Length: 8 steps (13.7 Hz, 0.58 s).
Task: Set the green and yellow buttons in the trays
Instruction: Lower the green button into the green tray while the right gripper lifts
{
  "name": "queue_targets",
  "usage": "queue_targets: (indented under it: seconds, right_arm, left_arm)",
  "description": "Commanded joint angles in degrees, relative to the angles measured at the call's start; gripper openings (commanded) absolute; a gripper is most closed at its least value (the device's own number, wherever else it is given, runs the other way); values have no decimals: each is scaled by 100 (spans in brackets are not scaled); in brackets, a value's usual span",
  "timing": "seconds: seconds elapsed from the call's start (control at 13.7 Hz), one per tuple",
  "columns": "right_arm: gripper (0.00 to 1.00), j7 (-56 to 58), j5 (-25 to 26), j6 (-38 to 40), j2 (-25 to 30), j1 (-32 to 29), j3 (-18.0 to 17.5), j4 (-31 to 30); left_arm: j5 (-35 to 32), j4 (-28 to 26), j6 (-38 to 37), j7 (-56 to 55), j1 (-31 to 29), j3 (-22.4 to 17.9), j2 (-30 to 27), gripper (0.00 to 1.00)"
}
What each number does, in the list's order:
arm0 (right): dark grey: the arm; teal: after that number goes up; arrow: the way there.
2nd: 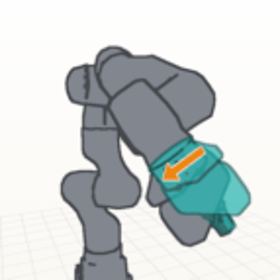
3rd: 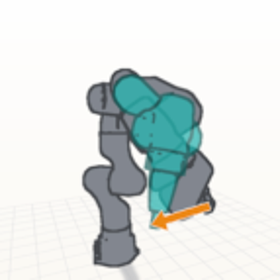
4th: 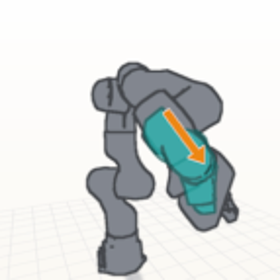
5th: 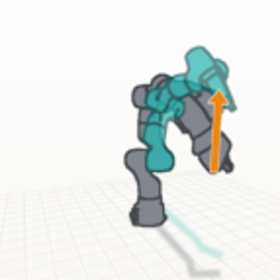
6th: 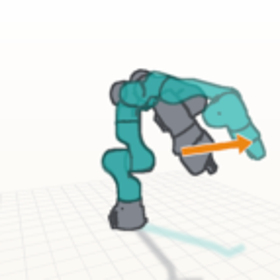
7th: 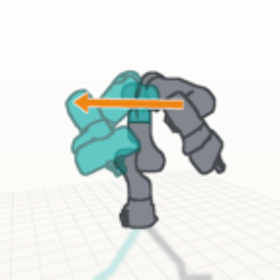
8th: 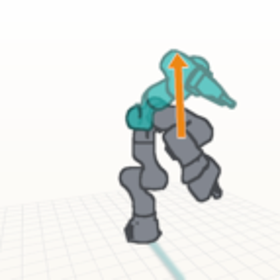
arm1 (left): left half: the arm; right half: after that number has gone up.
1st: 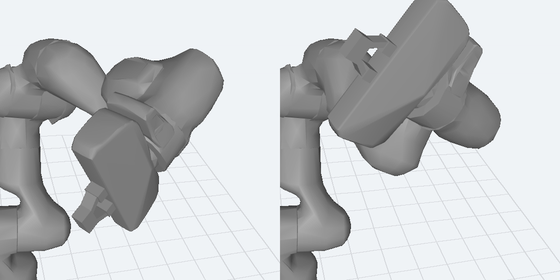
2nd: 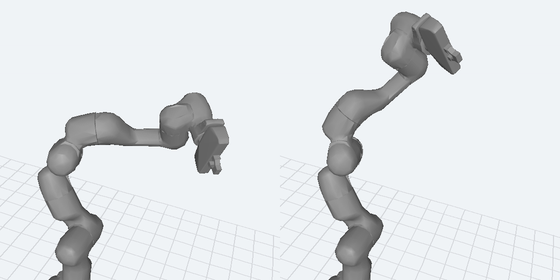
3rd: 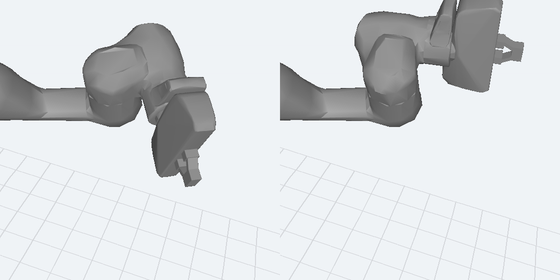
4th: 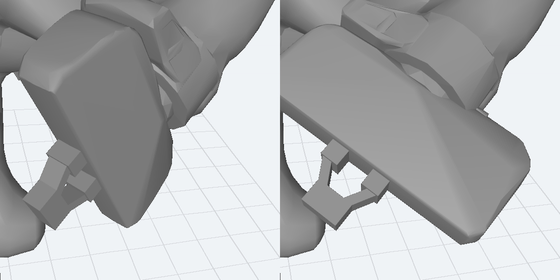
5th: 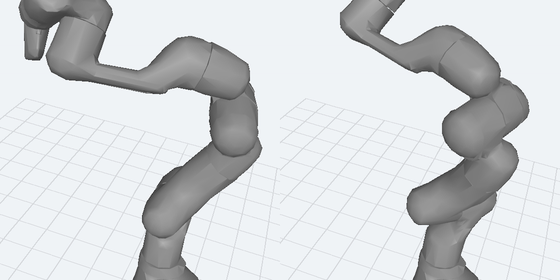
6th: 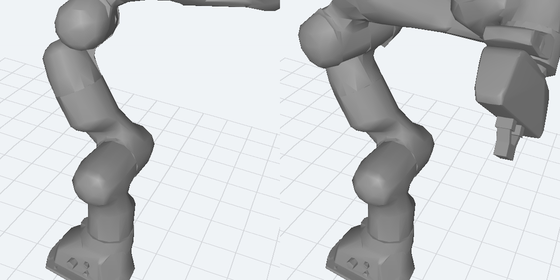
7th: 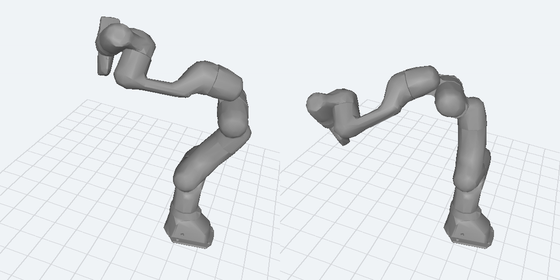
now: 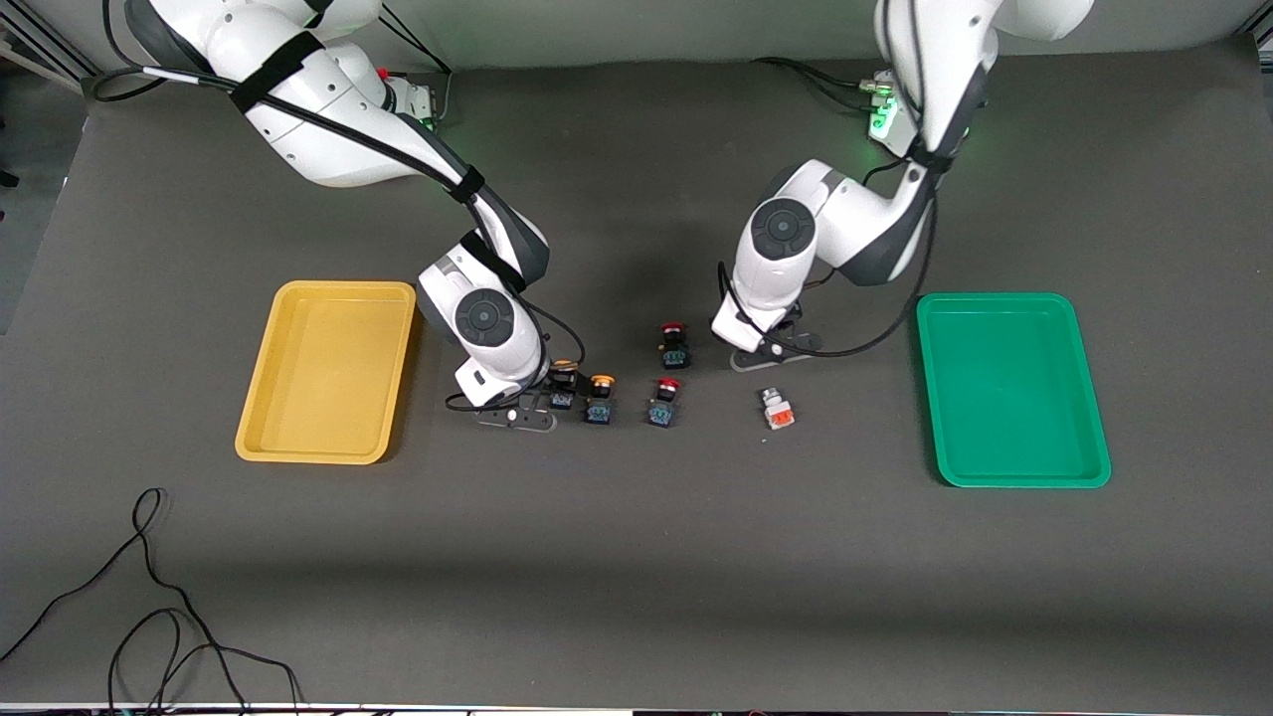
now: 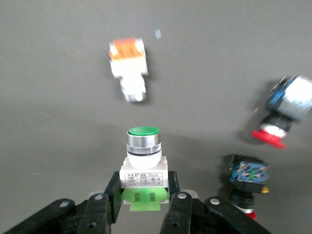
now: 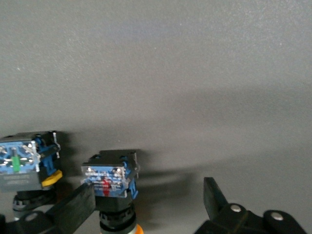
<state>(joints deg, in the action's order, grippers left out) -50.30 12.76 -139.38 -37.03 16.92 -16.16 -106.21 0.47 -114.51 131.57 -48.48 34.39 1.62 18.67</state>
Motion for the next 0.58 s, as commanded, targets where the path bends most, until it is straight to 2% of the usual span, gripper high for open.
queue_targets:
  seconds: [0.0, 0.15, 0.29, 0.51]
  right_arm:
    - [100, -235, 175, -19, -67, 40, 25, 197]
    - [100, -165, 166, 25, 29, 5, 25, 267]
    - [100, -182, 166, 16, -23, 13, 25, 294]
    - [100, -182, 192, 7, -111, 31, 25, 268]
  left_arm:
    - [181, 130, -963, 897, -703, -13, -792, 15]
    - [471, 121, -1665, 2082, -1483, -30, -1198, 15]
    - [481, 104, -2151, 3348, -2424, -31, -1392, 15]
    - [463, 51, -2119, 4722, -3516, -39, -1358, 14]
